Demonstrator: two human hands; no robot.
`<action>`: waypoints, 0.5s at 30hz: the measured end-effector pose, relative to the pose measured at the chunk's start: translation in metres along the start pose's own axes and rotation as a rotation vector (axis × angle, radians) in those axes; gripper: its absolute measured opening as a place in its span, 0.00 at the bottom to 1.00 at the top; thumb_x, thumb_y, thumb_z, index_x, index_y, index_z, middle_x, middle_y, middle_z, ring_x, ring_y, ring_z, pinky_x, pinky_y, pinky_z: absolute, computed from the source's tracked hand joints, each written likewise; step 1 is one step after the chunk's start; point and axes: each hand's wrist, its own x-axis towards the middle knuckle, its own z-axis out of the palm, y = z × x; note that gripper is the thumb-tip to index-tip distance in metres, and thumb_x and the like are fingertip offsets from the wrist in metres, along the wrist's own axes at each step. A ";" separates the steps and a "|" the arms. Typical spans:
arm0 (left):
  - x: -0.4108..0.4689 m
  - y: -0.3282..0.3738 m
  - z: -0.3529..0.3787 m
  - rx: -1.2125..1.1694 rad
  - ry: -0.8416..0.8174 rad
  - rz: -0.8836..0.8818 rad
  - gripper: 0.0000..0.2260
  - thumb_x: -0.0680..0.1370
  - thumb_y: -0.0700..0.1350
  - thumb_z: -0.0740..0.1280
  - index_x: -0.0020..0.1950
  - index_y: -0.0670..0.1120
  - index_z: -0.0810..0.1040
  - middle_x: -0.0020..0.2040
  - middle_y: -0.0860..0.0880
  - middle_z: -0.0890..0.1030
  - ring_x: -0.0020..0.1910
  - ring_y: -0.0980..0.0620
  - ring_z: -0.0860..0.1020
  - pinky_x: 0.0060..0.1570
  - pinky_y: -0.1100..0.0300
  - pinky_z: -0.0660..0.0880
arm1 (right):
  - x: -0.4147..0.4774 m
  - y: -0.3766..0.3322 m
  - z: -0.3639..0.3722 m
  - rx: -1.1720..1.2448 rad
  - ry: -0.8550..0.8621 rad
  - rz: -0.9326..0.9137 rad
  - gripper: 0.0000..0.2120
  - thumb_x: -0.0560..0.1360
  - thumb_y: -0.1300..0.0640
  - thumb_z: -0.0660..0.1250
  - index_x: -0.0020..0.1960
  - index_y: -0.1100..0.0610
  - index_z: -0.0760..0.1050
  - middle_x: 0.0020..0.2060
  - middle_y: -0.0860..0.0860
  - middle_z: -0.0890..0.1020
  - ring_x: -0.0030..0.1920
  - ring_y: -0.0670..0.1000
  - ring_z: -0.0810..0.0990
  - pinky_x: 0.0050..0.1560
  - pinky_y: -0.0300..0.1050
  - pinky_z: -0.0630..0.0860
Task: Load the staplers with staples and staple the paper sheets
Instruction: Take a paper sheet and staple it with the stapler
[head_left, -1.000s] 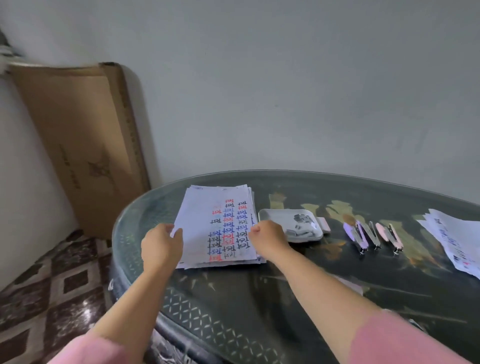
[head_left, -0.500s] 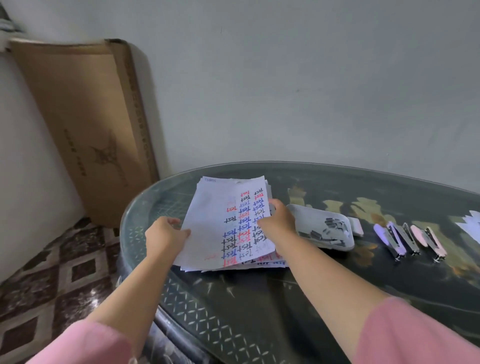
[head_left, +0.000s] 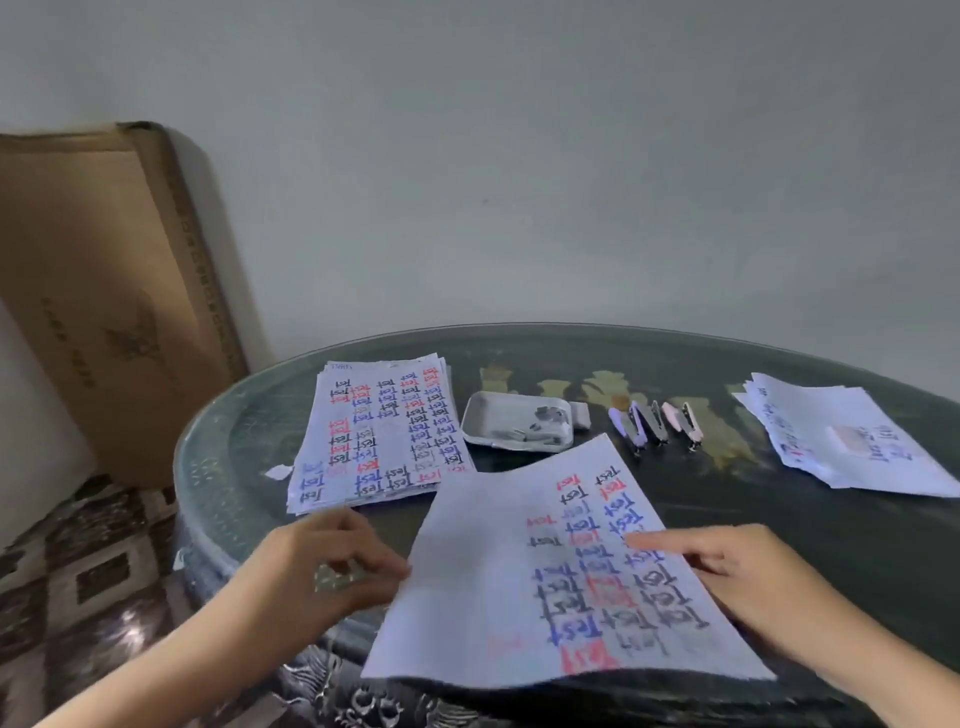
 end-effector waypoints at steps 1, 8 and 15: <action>-0.005 0.006 0.014 0.007 -0.008 0.066 0.13 0.64 0.66 0.70 0.44 0.63 0.83 0.48 0.61 0.78 0.44 0.61 0.79 0.44 0.70 0.74 | -0.012 0.011 -0.002 0.059 0.012 0.002 0.22 0.73 0.71 0.67 0.46 0.44 0.85 0.48 0.41 0.85 0.50 0.41 0.83 0.48 0.32 0.78; -0.034 0.002 0.095 0.317 -0.400 0.472 0.24 0.81 0.49 0.58 0.73 0.68 0.55 0.76 0.66 0.54 0.73 0.65 0.57 0.70 0.60 0.63 | -0.056 0.065 0.000 0.569 0.016 0.210 0.13 0.74 0.67 0.66 0.46 0.53 0.86 0.47 0.58 0.86 0.47 0.55 0.85 0.43 0.43 0.82; -0.044 0.024 0.117 0.370 -0.219 0.643 0.17 0.81 0.56 0.58 0.68 0.57 0.71 0.71 0.57 0.70 0.70 0.56 0.69 0.67 0.56 0.68 | -0.070 0.083 0.002 0.608 -0.034 0.108 0.10 0.68 0.69 0.68 0.46 0.63 0.85 0.47 0.61 0.85 0.46 0.58 0.85 0.41 0.45 0.82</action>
